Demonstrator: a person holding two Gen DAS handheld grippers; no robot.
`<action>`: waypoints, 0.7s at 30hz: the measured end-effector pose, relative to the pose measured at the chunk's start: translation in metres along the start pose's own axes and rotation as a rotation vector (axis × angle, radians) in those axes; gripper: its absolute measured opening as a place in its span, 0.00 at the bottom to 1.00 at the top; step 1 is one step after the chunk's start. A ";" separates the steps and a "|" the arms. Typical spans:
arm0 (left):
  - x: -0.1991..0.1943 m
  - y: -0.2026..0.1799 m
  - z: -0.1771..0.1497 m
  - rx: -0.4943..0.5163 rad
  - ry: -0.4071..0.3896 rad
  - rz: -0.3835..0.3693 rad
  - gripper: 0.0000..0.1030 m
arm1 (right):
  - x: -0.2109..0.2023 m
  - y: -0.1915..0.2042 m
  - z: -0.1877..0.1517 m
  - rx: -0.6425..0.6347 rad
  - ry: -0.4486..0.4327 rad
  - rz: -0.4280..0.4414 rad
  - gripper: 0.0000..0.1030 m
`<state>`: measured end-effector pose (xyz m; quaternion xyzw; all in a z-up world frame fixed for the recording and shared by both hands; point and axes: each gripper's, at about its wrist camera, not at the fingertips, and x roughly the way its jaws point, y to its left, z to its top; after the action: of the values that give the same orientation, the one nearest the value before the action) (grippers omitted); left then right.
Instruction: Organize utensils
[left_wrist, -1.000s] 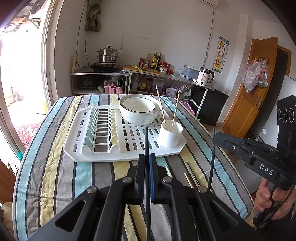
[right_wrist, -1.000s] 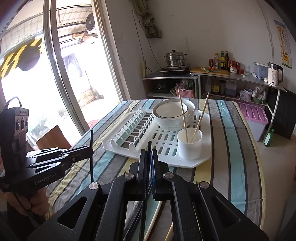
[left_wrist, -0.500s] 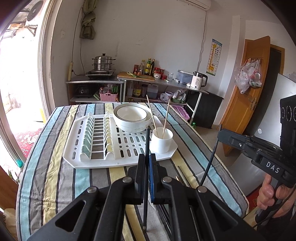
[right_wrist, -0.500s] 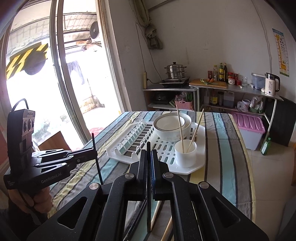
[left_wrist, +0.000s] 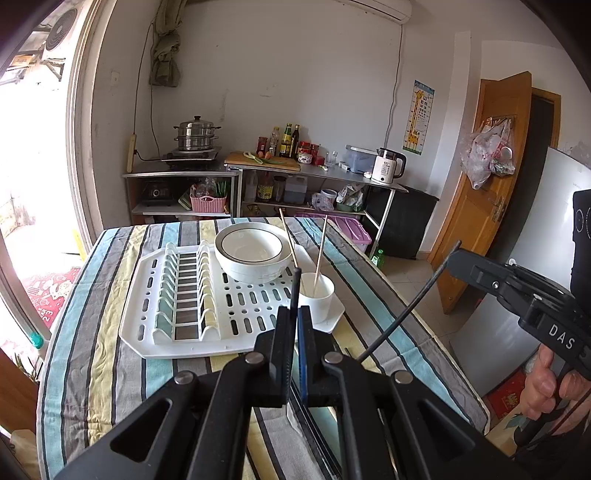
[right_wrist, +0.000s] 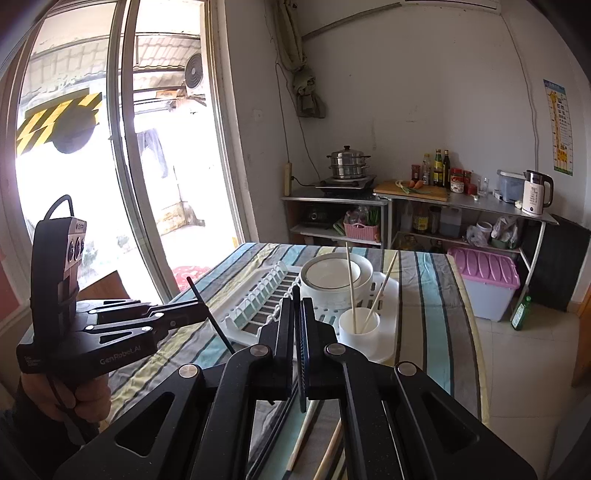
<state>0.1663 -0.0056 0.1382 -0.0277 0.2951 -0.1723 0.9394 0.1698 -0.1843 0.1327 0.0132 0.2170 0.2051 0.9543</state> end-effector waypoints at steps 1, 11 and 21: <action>0.001 0.000 0.005 0.000 -0.003 -0.004 0.04 | 0.001 -0.002 0.003 0.001 -0.002 -0.005 0.02; 0.028 -0.010 0.042 0.022 0.012 -0.021 0.04 | 0.013 -0.026 0.028 0.016 -0.026 -0.054 0.00; 0.038 -0.011 0.043 0.018 0.026 -0.033 0.04 | 0.071 -0.071 -0.010 0.098 0.157 -0.052 0.01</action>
<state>0.2165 -0.0309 0.1542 -0.0217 0.3053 -0.1908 0.9327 0.2512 -0.2222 0.0863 0.0381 0.3010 0.1697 0.9376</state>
